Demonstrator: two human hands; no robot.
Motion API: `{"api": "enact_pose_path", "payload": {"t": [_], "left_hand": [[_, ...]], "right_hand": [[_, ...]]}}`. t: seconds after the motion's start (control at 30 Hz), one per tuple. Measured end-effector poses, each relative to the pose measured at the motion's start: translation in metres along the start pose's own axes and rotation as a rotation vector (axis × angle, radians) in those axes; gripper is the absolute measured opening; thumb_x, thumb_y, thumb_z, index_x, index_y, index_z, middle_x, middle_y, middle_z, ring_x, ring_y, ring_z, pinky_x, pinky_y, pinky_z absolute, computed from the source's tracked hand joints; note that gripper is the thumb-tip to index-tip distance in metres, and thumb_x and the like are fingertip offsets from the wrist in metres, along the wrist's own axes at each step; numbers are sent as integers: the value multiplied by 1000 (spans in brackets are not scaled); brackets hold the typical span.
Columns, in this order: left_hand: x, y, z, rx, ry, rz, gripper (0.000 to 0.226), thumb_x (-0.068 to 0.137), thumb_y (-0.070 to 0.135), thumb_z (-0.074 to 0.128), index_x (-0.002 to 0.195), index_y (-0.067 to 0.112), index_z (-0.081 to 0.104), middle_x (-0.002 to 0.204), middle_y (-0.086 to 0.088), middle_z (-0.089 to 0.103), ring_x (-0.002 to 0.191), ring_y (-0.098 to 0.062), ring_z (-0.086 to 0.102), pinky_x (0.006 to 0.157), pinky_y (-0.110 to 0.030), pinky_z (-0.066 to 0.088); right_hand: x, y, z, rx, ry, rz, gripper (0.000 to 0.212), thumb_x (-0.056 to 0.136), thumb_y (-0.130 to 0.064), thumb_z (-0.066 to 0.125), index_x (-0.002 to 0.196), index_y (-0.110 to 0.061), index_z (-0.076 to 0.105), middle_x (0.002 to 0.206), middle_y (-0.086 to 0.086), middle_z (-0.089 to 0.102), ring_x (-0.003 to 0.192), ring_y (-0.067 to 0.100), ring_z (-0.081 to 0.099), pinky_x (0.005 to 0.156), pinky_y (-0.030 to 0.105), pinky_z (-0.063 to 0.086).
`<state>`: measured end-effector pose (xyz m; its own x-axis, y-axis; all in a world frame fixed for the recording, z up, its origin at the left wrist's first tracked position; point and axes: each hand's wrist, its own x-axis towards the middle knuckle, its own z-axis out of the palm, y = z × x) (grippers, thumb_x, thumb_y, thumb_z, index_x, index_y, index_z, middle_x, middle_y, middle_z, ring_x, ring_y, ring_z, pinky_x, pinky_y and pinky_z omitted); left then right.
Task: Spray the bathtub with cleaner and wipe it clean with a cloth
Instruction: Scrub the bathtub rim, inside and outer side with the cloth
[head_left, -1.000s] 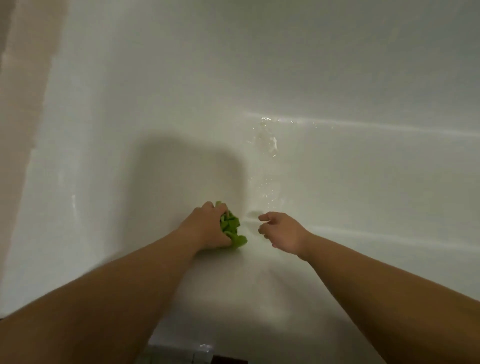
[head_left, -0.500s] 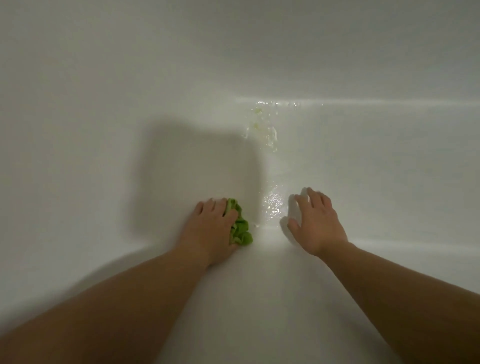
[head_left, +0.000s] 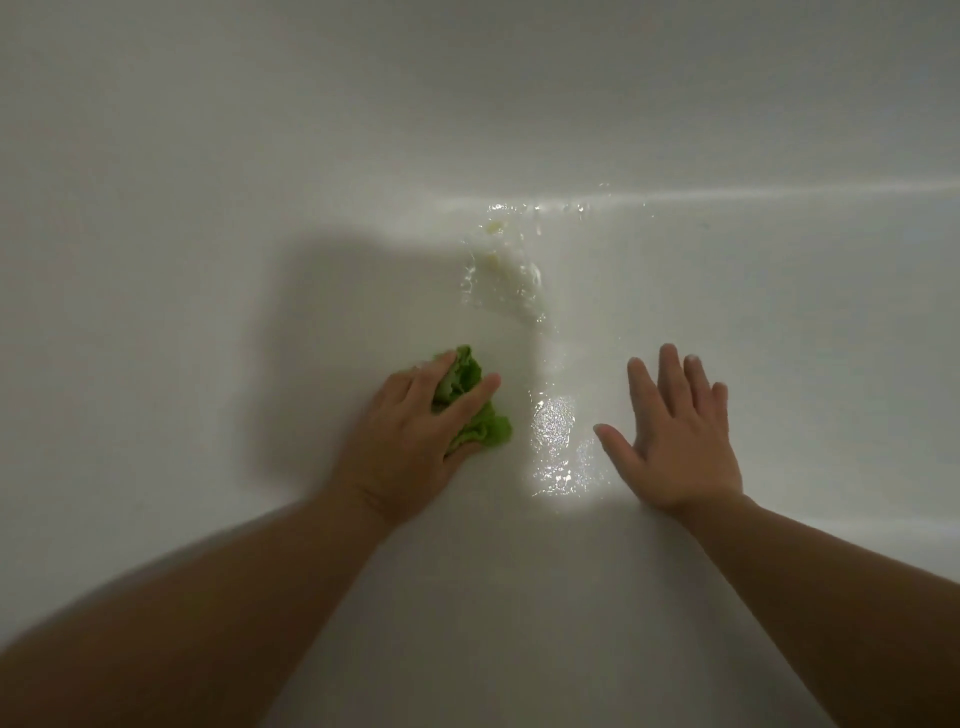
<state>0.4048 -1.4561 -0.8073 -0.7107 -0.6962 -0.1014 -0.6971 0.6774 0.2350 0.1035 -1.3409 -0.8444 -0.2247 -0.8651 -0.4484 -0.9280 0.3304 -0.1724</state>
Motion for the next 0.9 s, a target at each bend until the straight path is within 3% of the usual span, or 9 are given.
{"api": "enact_pose_path", "payload": {"t": [0.1,0.27,0.47,0.57,0.73,0.9], "left_hand": [[8,11,4,35,-42,-57,52,94,36,49,145,29,57,157,-17,44,130,-52,50,106,-63,40],[18,17,14,10,-75,-164,54,89,62,57,125,24,67,156,-9,47,137,-46,45,113,-62,34],[20,10,28,-48,102,-213,54,97,46,60,143,18,60,150,-8,56,133,-38,53,107,-54,45],[19,7,29,-34,89,-208,50,96,46,63,138,18,64,150,-11,55,131,-41,53,107,-55,45],[25,-17,18,50,9,-30,52,95,54,57,132,20,66,151,-13,52,132,-43,50,108,-56,43],[107,-64,-6,151,137,-224,64,95,55,59,146,18,52,157,-29,33,137,-51,36,118,-58,30]], "right_hand": [[2,2,7,-13,30,3,84,97,-77,18,165,-30,3,172,7,-11,157,28,-18,126,57,-2],[4,3,11,-23,57,28,83,97,-75,17,165,-31,2,172,4,-14,157,23,-21,127,55,-3],[9,4,13,-36,59,38,82,97,-74,14,165,-30,-3,171,3,-18,156,21,-22,127,54,-3],[9,4,13,-50,56,39,83,97,-74,12,165,-29,-3,171,3,-18,156,21,-21,127,54,-2],[9,6,14,-57,49,33,83,97,-75,11,165,-28,-5,171,3,-20,156,21,-21,127,55,-2],[9,7,15,-67,66,31,84,97,-75,11,165,-27,-5,171,3,-18,157,21,-19,128,55,0]]}}
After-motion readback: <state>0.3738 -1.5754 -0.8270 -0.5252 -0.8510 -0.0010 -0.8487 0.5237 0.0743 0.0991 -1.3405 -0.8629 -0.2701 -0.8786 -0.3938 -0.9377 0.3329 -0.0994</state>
